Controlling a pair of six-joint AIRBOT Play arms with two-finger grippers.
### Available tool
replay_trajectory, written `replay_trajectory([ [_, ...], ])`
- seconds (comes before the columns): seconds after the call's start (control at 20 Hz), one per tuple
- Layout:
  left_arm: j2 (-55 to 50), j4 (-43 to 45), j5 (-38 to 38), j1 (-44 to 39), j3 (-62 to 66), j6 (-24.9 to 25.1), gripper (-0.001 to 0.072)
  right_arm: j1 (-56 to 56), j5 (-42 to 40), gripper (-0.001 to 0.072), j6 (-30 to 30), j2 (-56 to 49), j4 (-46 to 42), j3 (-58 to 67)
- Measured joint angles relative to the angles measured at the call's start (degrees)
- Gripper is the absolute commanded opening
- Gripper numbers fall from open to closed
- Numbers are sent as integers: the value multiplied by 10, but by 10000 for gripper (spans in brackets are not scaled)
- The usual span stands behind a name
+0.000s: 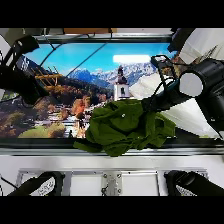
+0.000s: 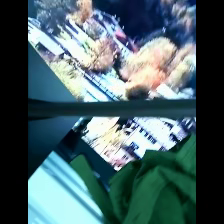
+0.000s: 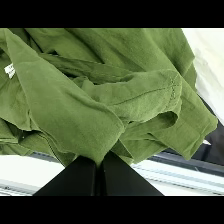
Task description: Fold the clothes and pants, and hang the long-sleeved shirts on hangers.
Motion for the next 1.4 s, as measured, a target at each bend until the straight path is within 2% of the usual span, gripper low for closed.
replay_trajectory([
  [0.15, 50, -4, -15, -1, -91, 57, 14, 0, 0, 13, 0, 0, 0, 0],
  [0.35, 132, -11, -23, -1, -226, 106, 14, 0, 0, 12, 0, 0, 0, 0],
  [0.7, 241, -15, -23, -14, -405, 147, 14, 0, 0, 12, 0, 0, 0, 0],
  [0.95, 224, -15, -6, -102, -459, 155, 13, 0, 0, 13, 0, 0, 0, 0],
  [1.1, 190, -16, 31, -153, -467, 152, 14, 0, 0, 12, 0, 0, 0, 0],
  [1.4, 117, -16, 85, -167, -471, 128, 13, 0, 0, 12, 0, 0, 0, 0],
])
